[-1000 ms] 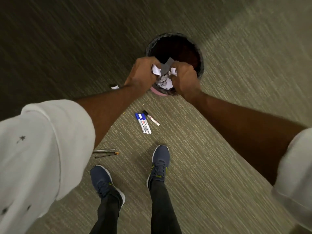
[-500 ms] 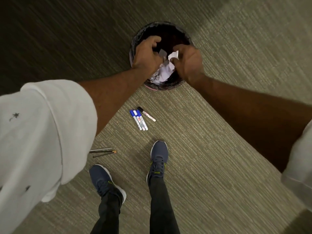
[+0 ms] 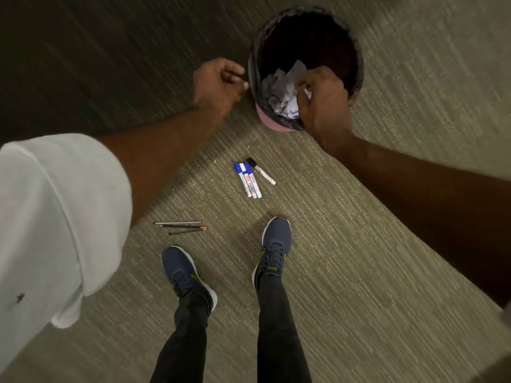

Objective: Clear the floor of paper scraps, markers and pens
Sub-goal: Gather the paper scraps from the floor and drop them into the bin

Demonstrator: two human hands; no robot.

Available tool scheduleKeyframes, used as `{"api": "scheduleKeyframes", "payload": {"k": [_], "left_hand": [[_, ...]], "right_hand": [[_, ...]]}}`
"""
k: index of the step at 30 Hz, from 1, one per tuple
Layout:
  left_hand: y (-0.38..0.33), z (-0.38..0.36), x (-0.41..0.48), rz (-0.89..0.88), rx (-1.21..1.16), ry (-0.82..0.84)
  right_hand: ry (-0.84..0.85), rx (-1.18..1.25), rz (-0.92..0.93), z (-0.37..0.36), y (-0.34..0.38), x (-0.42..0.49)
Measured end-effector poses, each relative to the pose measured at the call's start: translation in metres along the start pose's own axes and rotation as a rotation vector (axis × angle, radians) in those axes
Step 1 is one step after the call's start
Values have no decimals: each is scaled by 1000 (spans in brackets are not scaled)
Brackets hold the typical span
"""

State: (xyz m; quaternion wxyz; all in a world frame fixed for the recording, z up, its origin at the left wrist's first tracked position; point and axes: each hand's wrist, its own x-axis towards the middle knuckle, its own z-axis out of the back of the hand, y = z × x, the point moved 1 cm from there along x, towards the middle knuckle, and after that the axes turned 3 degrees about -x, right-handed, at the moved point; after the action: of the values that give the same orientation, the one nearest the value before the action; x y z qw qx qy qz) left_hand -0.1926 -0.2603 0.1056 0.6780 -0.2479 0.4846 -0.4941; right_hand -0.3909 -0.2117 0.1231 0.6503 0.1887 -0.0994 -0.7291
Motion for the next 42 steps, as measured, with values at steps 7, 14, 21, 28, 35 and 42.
{"api": "scheduleKeyframes", "payload": {"k": [7, 14, 21, 28, 35, 42], "left_hand": [[88, 66, -17, 81, 96, -4], [174, 76, -38, 140, 100, 47], [293, 77, -53, 298, 105, -18], [414, 76, -60, 452, 133, -116], [466, 57, -65, 274, 225, -187], [470, 70, -64, -83, 563, -55]], "right_hand": [[155, -54, 108, -76, 46, -45], [325, -59, 161, -165, 70, -70], [377, -113, 182, -255, 70, -72], [410, -111, 260, -345, 46, -52], [494, -253, 428, -393, 29, -36], [480, -222, 515, -394, 26, -21]]}}
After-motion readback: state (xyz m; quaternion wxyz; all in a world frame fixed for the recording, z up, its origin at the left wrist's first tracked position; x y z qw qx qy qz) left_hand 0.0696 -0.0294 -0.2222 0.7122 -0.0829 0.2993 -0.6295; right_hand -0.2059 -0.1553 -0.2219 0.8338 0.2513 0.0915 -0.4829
